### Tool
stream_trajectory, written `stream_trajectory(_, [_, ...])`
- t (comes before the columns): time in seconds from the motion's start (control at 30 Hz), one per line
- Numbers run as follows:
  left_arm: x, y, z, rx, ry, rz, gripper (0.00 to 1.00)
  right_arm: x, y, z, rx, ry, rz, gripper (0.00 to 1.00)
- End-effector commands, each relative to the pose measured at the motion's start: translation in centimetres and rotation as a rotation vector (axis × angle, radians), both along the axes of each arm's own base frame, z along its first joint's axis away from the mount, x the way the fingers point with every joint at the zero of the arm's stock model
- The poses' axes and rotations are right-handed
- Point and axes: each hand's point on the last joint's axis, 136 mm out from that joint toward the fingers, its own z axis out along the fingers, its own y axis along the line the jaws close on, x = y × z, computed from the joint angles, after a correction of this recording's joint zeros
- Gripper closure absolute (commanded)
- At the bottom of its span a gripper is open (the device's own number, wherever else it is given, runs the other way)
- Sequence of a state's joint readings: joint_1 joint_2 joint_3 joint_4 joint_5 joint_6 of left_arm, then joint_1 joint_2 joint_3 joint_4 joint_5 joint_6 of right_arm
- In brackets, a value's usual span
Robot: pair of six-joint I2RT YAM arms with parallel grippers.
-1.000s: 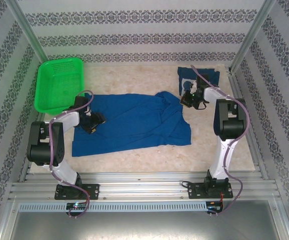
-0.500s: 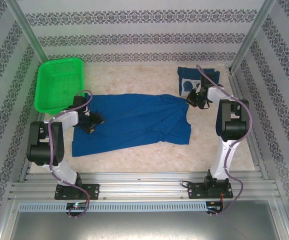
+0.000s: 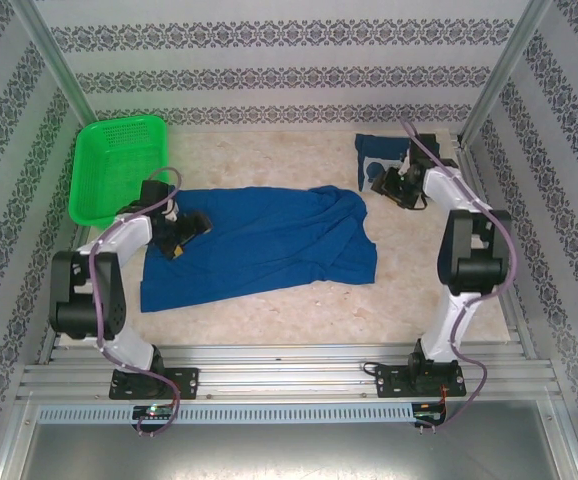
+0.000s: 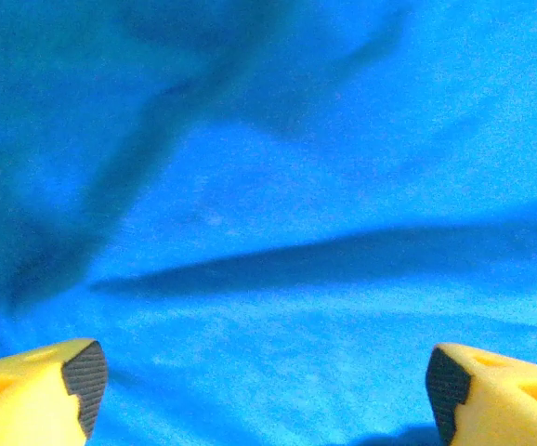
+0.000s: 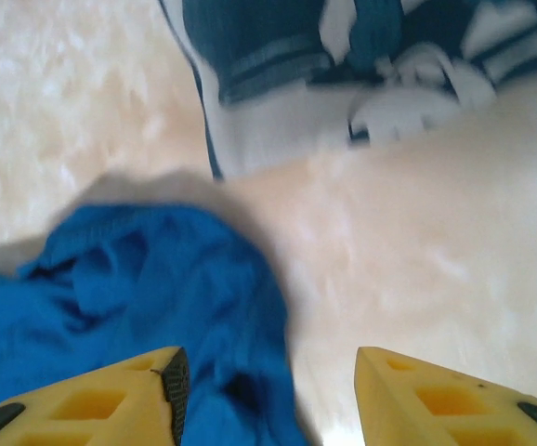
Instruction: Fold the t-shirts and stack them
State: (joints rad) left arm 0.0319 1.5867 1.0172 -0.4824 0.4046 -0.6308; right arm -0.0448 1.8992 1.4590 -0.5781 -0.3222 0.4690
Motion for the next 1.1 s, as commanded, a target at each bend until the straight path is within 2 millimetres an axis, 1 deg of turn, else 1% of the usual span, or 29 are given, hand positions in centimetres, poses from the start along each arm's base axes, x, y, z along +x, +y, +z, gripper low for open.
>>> stream_trajectory(0.0, [-0.8,-1.1,5.3,-0.053,-0.068,0.01,0.07,-6.0,1.5,0.5,0.046,0.096,0.0,0.48])
stream_trajectory(0.03, [-1.6,-1.2,5.6,-0.057,-0.061,0.025,0.07,-7.9,2.3,0.2,0.064,0.13,0.004,0.48])
stream_trajectory(0.07, [-2.8,-1.1,5.4,-0.059,-0.045,0.043,0.07,-9.8,3.1,-0.4,0.068,0.159,0.005,0.49])
stream_trajectory(0.13, [-5.1,-0.8,4.3,-0.052,-0.006,0.078,0.06,-12.3,4.9,-1.2,0.128,0.168,-0.007,0.52])
stream_trajectory(0.17, [-6.2,-0.7,3.5,-0.045,0.017,0.09,0.07,-12.9,5.9,-1.8,0.187,0.161,-0.016,0.54])
stream_trajectory(0.2, [-7.0,-0.5,2.6,-0.034,0.038,0.098,0.07,-13.3,6.4,-2.3,0.221,0.162,-0.032,0.57])
stream_trajectory(0.23, [-7.8,-0.3,1.6,-0.024,0.063,0.101,0.08,-13.6,7.0,-2.8,0.243,0.163,-0.043,0.62])
stream_trajectory(0.3, [-8.5,0.0,0.0,0.002,0.096,0.098,0.11,-13.9,8.0,-3.6,0.259,0.177,-0.045,0.68])
stream_trajectory(0.37, [-8.8,0.6,-1.5,0.032,0.122,0.112,0.13,-14.1,8.3,-4.8,0.215,0.204,-0.053,0.74])
stream_trajectory(0.43, [-8.6,1.0,-2.4,0.058,0.126,0.121,0.14,-14.5,7.4,-6.4,0.152,0.252,-0.091,0.8])
stream_trajectory(0.5, [-8.6,1.7,-3.5,0.088,0.148,0.14,0.14,-15.4,5.7,-8.3,0.057,0.316,-0.144,0.85])
stream_trajectory(0.53, [-8.6,2.0,-3.9,0.101,0.158,0.143,0.15,-16.1,4.9,-9.0,0.013,0.354,-0.164,0.86])
stream_trajectory(0.6, [-8.8,2.5,-4.7,0.128,0.181,0.148,0.15,-17.3,3.2,-9.0,-0.094,0.405,-0.188,0.86])
stream_trajectory(0.67, [-9.4,3.3,-5.6,0.152,0.21,0.167,0.15,-18.7,2.0,-8.6,-0.155,0.453,-0.202,0.86])
stream_trajectory(0.7, [-9.8,3.6,-6.0,0.155,0.227,0.179,0.15,-19.0,1.6,-8.4,-0.167,0.46,-0.205,0.82])
stream_trajectory(0.73, [-10.1,4.0,-6.3,0.162,0.239,0.191,0.15,-19.5,1.3,-8.1,-0.188,0.468,-0.202,0.81])
stream_trajectory(0.83, [-10.8,4.9,-6.9,0.185,0.262,0.208,0.14,-20.8,0.7,-8.0,-0.244,0.514,-0.174,0.81])
stream_trajectory(0.97, [-11.4,5.8,-7.8,0.195,0.296,0.222,0.14,-22.4,-0.9,-7.9,-0.339,0.545,-0.172,0.82])
stream_trajectory(1.07, [-11.7,5.8,-8.1,0.194,0.306,0.204,0.14,-22.7,-1.0,-8.0,-0.323,0.536,-0.176,0.82])
